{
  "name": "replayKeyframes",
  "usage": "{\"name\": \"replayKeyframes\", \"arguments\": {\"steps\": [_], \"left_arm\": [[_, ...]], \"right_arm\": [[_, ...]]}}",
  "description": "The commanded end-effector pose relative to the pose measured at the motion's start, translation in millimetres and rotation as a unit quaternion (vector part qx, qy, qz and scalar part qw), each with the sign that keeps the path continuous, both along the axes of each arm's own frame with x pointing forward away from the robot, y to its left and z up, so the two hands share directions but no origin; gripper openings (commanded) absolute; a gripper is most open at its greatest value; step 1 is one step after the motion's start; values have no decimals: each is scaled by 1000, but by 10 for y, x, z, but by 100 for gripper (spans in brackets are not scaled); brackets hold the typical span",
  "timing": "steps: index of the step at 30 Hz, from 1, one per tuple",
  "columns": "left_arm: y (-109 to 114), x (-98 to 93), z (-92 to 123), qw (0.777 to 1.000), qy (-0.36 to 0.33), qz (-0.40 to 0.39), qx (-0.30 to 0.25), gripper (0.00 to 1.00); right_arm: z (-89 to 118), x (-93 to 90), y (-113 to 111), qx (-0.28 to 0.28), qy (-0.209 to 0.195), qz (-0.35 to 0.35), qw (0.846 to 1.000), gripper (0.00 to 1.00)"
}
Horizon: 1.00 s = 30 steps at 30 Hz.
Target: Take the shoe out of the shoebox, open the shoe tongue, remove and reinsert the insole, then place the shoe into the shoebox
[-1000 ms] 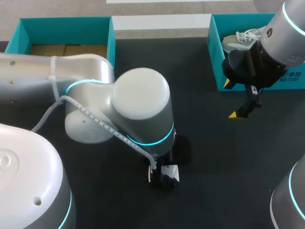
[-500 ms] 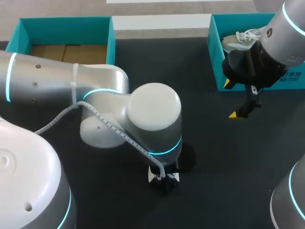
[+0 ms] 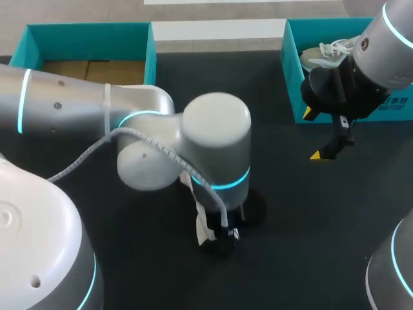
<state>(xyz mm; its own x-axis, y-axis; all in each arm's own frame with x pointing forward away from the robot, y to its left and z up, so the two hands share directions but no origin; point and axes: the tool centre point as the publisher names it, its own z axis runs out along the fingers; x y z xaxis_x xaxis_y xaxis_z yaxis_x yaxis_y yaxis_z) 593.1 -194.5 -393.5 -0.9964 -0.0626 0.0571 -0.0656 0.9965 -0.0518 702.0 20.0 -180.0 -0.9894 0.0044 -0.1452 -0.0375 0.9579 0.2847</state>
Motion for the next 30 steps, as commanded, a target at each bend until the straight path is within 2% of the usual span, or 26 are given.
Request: {"name": "replayKeyframes", "arguments": {"steps": [1, 7, 14, 20, 25, 30], "left_arm": [[123, 87, 192, 1000, 18, -4, -3, 0], [293, 206, 680, 1000, 18, -6, -1, 0], [533, 397, 1415, 1000, -14, -16, 5, 0], [682, 528, 1962, 999, -14, -36, -31, 0], [653, 602, 2212, 997, -36, -48, -38, 0], [614, 623, 2262, 997, -53, -47, -32, 0]], "right_arm": [[-9, 18, 20, -2, 1, 0, 1000, 100], [-9, 18, 20, -2, 1, 0, 1000, 100], [-9, 18, 20, -2, 1, 0, 1000, 100], [-9, 18, 20, -2, 1, 0, 1000, 100], [-9, 18, 20, -2, 1, 0, 1000, 100], [-9, 18, 20, -2, 1, 0, 1000, 100]]}}
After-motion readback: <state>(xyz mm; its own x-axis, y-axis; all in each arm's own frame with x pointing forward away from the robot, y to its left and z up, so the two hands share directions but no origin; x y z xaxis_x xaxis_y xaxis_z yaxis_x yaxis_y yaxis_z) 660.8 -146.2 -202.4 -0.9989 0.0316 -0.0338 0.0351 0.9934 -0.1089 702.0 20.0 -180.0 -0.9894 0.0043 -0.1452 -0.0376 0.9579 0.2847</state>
